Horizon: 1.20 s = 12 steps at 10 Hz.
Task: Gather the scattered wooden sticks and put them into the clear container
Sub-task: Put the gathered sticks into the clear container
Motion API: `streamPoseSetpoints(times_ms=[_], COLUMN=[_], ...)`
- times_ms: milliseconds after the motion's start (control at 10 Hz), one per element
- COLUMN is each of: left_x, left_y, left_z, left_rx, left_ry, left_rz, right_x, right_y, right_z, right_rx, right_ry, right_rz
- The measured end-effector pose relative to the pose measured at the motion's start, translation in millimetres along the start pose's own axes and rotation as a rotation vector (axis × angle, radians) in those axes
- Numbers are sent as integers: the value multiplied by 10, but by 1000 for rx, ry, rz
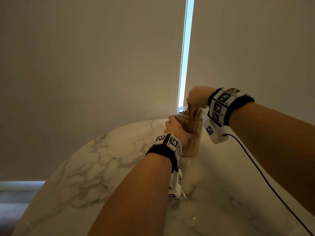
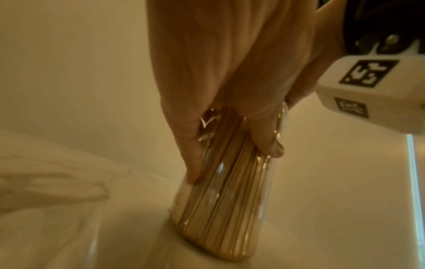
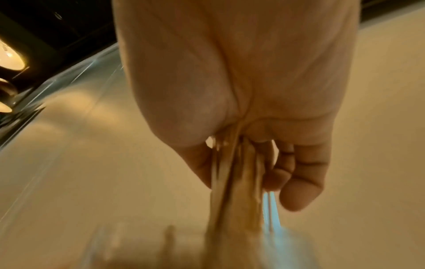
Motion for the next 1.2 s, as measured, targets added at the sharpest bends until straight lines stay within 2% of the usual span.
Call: streamPoseSetpoints(times_ms=[100,200,300,400,500,600,700,800,900,1000,1100,1200], left_x=[4,-5,18,51,22,26,37,-8,-29,-45,-49,-37], left_y=[-5,-18,-18,-75,-178,-137,-120,-154,-142,-138,-140,-135], left_z=[2,7,10,46,41,29,16,61,65,67,70,65], left_rx=[11,16,8,-80,-297,-340,-336,-312,-296,-284,-276,-272], left_ry=[9,32,67,115,169,146,161,176,169,162,157,149], left_rz=[14,25,45,97,86,41,30,35,38,44,45,44], right_x=[14,-6,-120,-180,-246,-223,-262,-278,-269,-274,-273,-272], right_y=[-65,-69,-178,-224,-162,-205,-370,-369,-270,-307,-349,-247], right_z=[-109,-35,72,-45,-83,-10,127,126,132,158,146,115], right_rx=[123,235,417,198,125,230,500,450,361,433,501,304], right_ry=[-13,9,3,-44,-185,-113,-60,-126,-114,-15,-88,-190], right_rz=[-16,31,9,60,134,152,120,144,161,96,82,140])
Point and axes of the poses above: each hand's wrist, its own x-axis towards the middle knuckle, its own z-axis out of the back of the hand, y = z × x, the point moved 7 cm from there along x, towards the middle knuckle, and after that the axes turned 7 degrees about x, right-handed, at the moved point
